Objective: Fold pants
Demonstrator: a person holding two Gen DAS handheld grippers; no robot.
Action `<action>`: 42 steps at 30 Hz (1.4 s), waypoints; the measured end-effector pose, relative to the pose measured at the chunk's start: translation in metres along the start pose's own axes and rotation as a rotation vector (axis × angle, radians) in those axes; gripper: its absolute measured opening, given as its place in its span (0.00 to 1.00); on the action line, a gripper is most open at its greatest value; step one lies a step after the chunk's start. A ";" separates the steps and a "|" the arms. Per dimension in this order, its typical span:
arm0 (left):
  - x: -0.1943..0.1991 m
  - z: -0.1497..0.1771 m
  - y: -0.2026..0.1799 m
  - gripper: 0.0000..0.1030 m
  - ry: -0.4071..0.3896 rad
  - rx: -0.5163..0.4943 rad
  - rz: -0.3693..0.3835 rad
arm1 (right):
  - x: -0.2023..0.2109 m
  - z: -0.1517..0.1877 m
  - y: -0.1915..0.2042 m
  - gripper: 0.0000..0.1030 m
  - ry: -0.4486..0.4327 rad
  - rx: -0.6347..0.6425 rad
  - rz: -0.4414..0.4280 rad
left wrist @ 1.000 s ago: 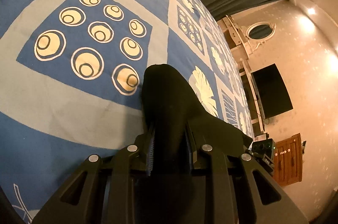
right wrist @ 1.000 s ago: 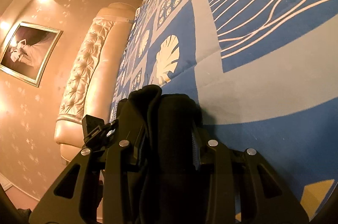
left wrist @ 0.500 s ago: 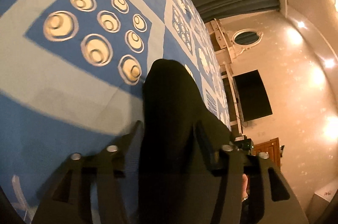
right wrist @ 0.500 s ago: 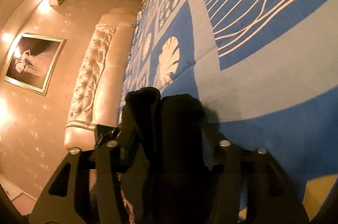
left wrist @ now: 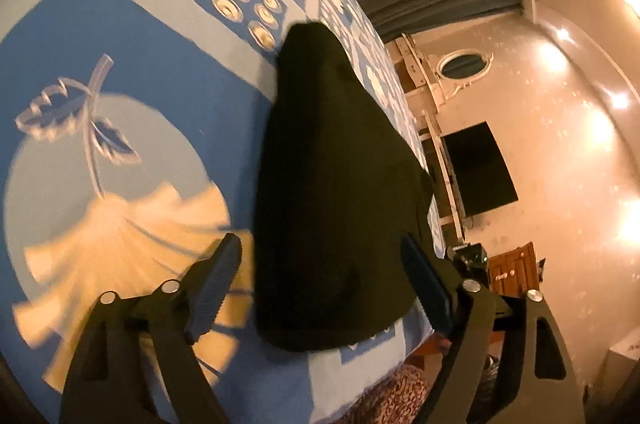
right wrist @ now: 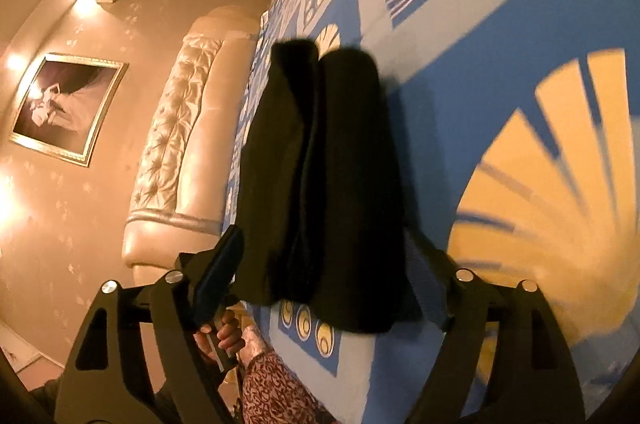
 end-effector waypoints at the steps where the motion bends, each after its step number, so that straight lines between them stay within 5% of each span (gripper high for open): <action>1: -0.003 0.003 -0.003 0.82 -0.002 -0.007 -0.008 | -0.003 0.005 0.003 0.79 0.008 0.005 -0.002; 5: -0.017 0.005 -0.008 0.83 -0.022 -0.018 -0.041 | -0.008 0.017 0.008 0.76 0.012 0.012 0.011; 8: -0.021 0.007 -0.011 0.82 -0.019 -0.024 -0.036 | -0.012 0.023 0.001 0.44 0.035 0.018 0.103; 11: -0.021 0.009 -0.006 0.50 -0.035 -0.019 -0.105 | -0.009 0.025 -0.001 0.32 0.036 0.020 0.097; 12: -0.020 0.009 -0.004 0.49 -0.038 -0.011 -0.118 | -0.007 0.025 0.001 0.30 0.034 0.025 0.095; 17: -0.017 0.013 -0.010 0.39 -0.054 -0.010 -0.102 | 0.002 0.023 0.008 0.28 0.029 0.043 0.108; 42: -0.013 0.014 0.006 0.41 -0.029 -0.006 -0.043 | 0.004 0.029 -0.016 0.28 0.026 -0.003 0.033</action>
Point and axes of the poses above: each gripper's, at about its wrist camera, not at the fingertips, and x roughly against the way its jaws point, y to its left, z to its underside, the point moved 7 cm from there along -x, roughly the way its jaws point, and after that the axes turned 5 degrees about x, right-handed, at the moved point
